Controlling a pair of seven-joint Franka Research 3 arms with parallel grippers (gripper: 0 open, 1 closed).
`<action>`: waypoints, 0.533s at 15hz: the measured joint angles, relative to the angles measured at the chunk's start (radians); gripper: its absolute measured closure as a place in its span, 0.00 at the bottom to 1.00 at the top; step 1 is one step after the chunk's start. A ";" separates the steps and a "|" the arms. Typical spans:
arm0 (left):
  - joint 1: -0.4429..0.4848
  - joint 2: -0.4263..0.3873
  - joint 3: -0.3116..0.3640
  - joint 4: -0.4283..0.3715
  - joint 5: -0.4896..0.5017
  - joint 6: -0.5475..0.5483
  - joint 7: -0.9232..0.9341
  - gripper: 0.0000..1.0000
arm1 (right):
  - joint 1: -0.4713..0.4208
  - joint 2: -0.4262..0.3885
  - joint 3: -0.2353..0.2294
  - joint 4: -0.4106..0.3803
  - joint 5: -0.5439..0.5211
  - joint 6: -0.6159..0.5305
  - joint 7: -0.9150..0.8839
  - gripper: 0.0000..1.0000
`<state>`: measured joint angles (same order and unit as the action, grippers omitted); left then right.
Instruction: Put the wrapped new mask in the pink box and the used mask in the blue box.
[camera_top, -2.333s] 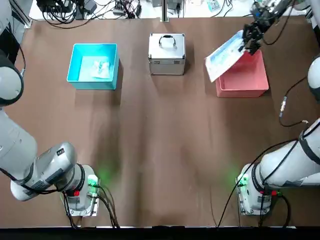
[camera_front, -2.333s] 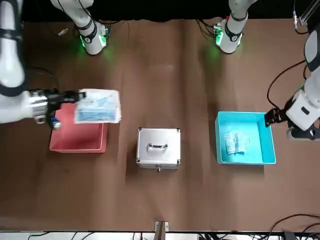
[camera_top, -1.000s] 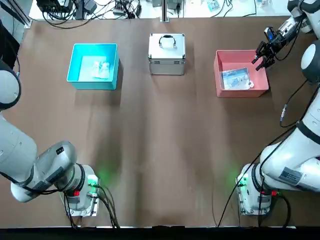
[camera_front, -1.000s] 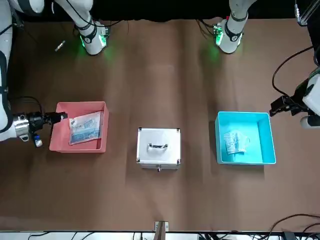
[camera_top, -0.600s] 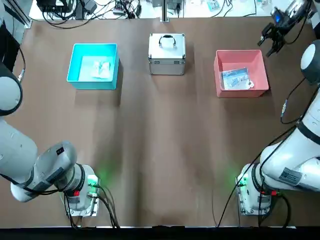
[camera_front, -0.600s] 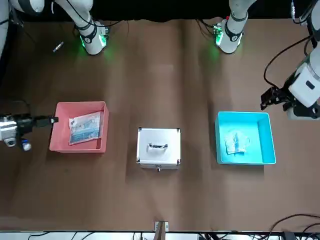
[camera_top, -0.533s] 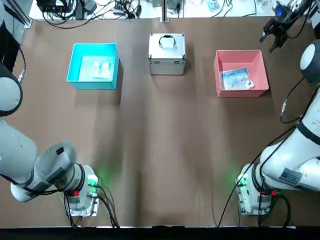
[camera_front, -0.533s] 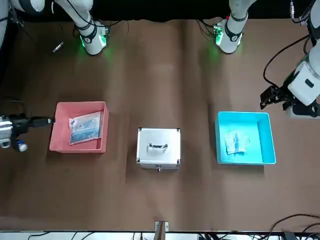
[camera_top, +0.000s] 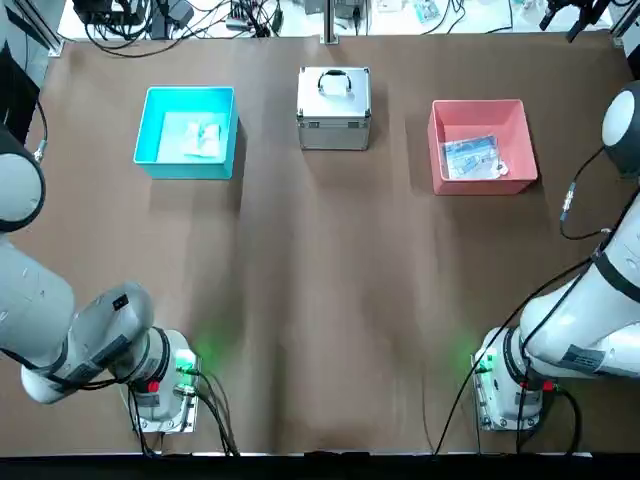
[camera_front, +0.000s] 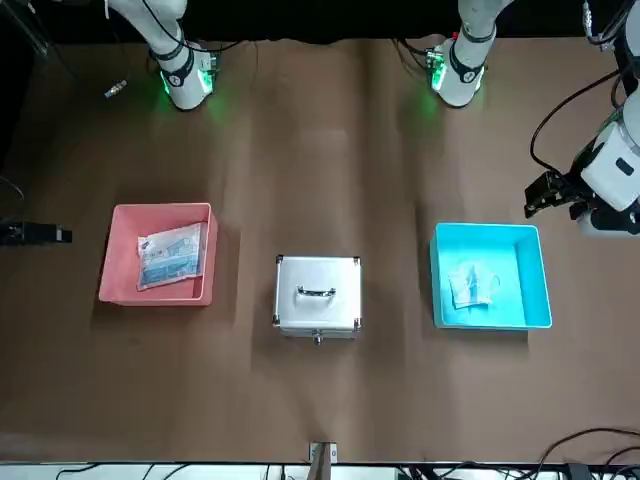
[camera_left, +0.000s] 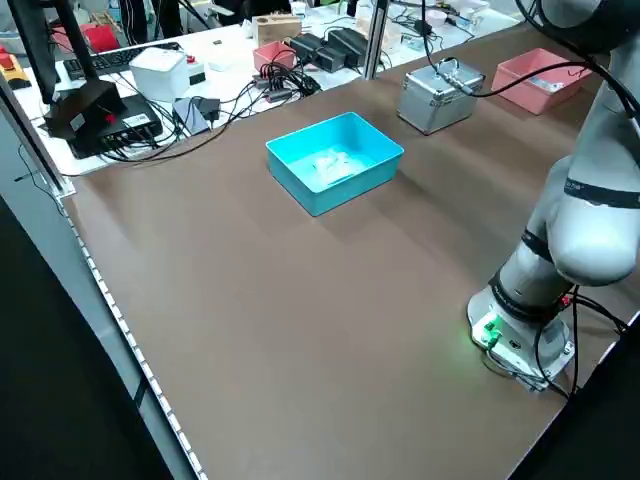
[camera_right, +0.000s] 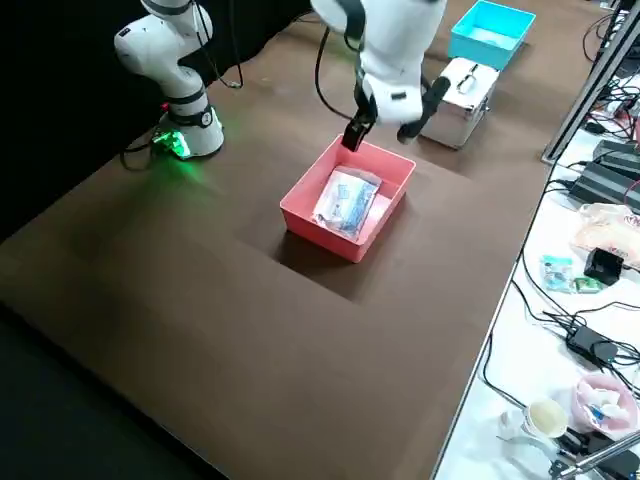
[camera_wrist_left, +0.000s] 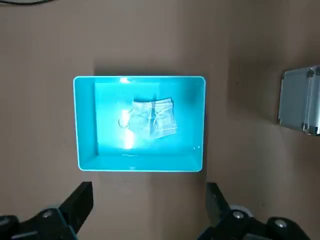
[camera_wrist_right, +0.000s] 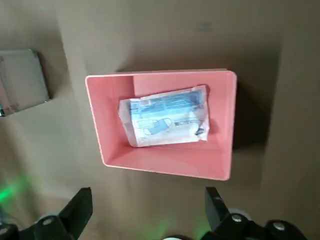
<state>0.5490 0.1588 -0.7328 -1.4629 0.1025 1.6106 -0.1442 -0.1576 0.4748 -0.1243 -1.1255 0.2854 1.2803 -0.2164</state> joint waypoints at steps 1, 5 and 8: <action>-0.066 -0.004 0.067 0.000 0.000 -0.001 0.000 0.00 | 0.013 -0.015 0.000 0.002 -0.029 0.000 0.003 0.01; -0.443 -0.051 0.450 0.001 -0.024 -0.008 0.000 0.00 | 0.044 -0.058 0.003 0.006 -0.078 0.004 0.010 0.01; -0.494 -0.089 0.510 -0.009 -0.050 -0.023 0.000 0.00 | 0.051 -0.138 0.044 -0.016 -0.141 0.054 0.040 0.01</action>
<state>0.0553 0.0698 -0.2233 -1.4718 0.0528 1.5879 -0.1438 -0.1063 0.3364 -0.0807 -1.1415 0.1445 1.3344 -0.1764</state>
